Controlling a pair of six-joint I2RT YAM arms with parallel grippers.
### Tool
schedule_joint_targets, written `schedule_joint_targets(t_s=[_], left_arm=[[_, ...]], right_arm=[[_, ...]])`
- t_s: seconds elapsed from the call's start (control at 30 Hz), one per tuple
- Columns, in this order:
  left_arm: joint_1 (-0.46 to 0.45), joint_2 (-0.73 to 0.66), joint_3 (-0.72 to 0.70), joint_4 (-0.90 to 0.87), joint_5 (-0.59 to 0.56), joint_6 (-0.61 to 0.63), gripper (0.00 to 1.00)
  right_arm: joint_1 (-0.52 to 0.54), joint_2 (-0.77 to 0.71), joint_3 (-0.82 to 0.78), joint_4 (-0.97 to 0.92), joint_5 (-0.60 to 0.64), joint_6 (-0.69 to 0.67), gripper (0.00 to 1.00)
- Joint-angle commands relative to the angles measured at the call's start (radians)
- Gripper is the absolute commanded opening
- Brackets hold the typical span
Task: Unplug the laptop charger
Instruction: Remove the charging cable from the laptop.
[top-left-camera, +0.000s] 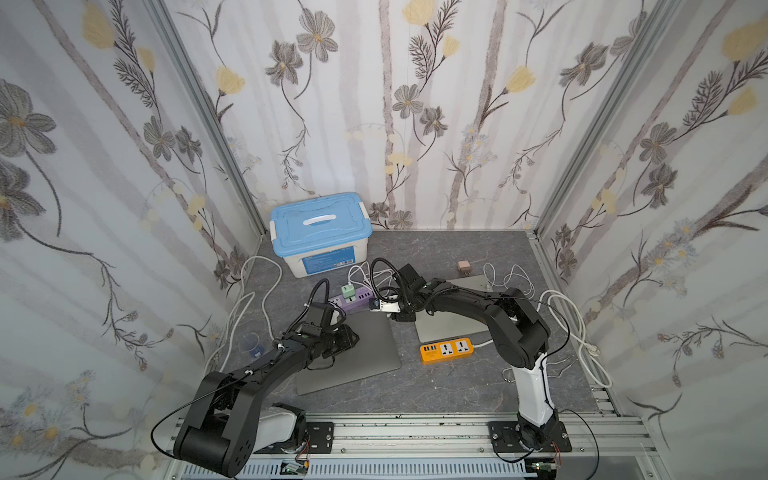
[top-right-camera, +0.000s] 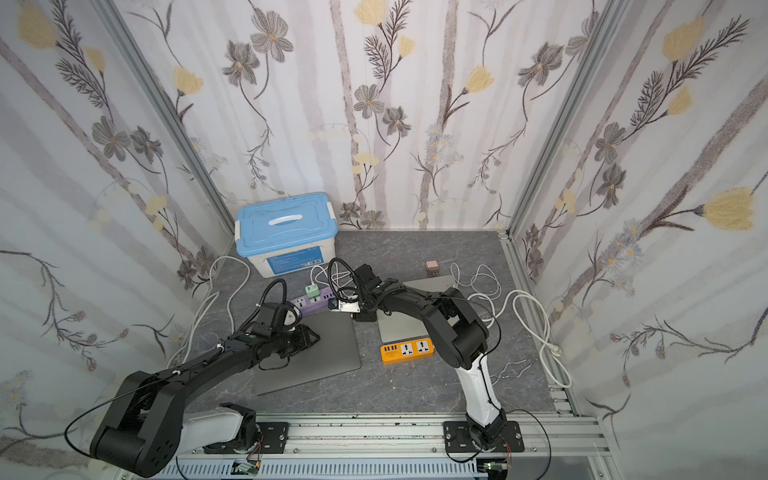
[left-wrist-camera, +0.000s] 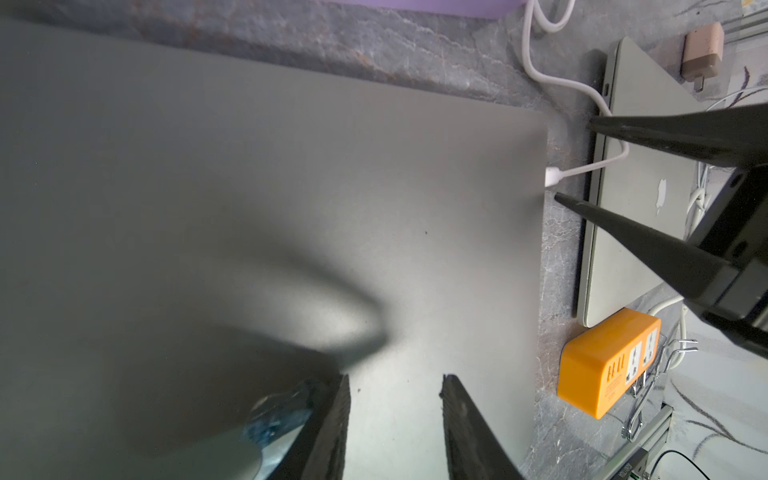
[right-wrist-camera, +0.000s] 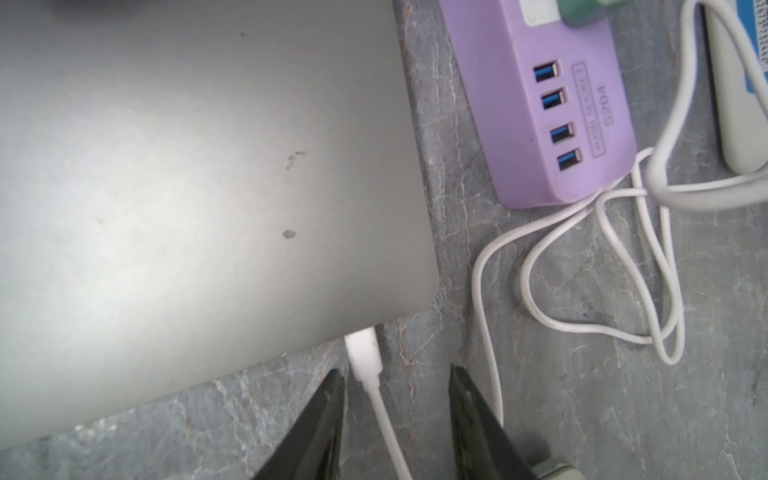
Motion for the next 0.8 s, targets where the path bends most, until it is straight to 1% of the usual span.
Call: schedule_joint_targets(t_s=[0.0, 0.2, 0.47, 0.77], left_arm=[[0.002, 0.002, -0.006, 0.023, 0.003, 0.011, 0.40], [0.002, 0.002, -0.010, 0.026, 0.003, 0.011, 0.41], [0.002, 0.002, -0.011, 0.029, 0.004, 0.013, 0.41], [0.002, 0.002, -0.013, 0.032, 0.004, 0.016, 0.41]], right_arm=[[0.001, 0.014, 0.018, -0.016, 0.005, -0.020, 0.41], [0.004, 0.036, 0.040, -0.040, 0.032, -0.039, 0.40], [0.007, 0.068, 0.085, -0.085, 0.043, -0.059, 0.34], [0.011, 0.120, 0.157, -0.186, 0.050, -0.080, 0.30]])
